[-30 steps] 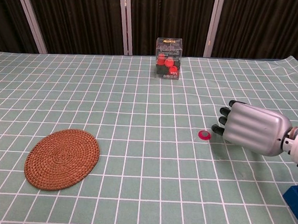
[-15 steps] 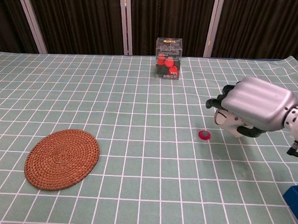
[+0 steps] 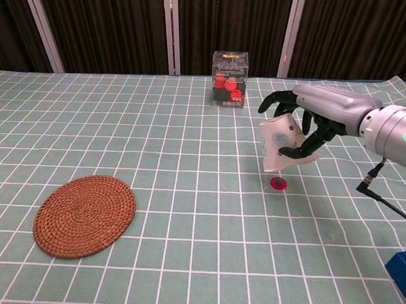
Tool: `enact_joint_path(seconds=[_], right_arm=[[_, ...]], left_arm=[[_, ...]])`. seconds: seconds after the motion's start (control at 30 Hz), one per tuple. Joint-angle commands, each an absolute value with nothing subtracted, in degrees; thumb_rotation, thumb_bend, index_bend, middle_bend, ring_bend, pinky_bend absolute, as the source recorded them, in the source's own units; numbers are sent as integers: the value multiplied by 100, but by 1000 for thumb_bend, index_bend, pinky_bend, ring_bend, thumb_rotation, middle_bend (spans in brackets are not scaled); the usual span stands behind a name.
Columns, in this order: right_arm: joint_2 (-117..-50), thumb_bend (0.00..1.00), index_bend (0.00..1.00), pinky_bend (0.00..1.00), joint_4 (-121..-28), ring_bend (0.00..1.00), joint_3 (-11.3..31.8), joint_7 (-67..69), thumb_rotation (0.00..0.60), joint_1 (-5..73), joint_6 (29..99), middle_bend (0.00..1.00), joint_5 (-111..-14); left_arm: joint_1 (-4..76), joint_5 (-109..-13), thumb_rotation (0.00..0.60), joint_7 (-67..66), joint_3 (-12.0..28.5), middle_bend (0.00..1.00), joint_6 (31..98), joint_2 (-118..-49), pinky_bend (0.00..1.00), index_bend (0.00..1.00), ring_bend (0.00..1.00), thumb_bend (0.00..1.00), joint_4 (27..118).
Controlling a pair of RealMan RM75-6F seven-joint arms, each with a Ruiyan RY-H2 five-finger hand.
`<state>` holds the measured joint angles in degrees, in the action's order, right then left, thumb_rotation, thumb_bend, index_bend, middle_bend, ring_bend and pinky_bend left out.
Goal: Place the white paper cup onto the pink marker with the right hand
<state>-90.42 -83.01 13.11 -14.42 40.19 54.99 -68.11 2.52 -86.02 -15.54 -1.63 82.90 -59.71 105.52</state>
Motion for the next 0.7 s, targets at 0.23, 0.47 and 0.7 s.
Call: enact_joint_path(seconds=[0.23, 0.47, 0.7], right_arm=[[-9495, 363, 210, 391, -7832, 244, 1409, -1188, 600, 4144, 5460, 396, -6645], [-9647, 362, 210, 382, -7579, 217, 1304, -1220, 600, 4130, 5518, 376, -6687], [-9612, 281, 3, 284, -7610, 15, 1191, -1104, 600, 4085, 5403, 113, -6685]], left_arm=[[262, -8579, 600, -1545, -158, 0, 8277, -5960, 0, 0, 0, 0, 10558], [257, -8600, 600, -1522, -169, 0, 8289, -5944, 0, 0, 0, 0, 10570], [264, -8594, 600, -1507, -171, 0, 8275, -5931, 0, 0, 0, 0, 10573]])
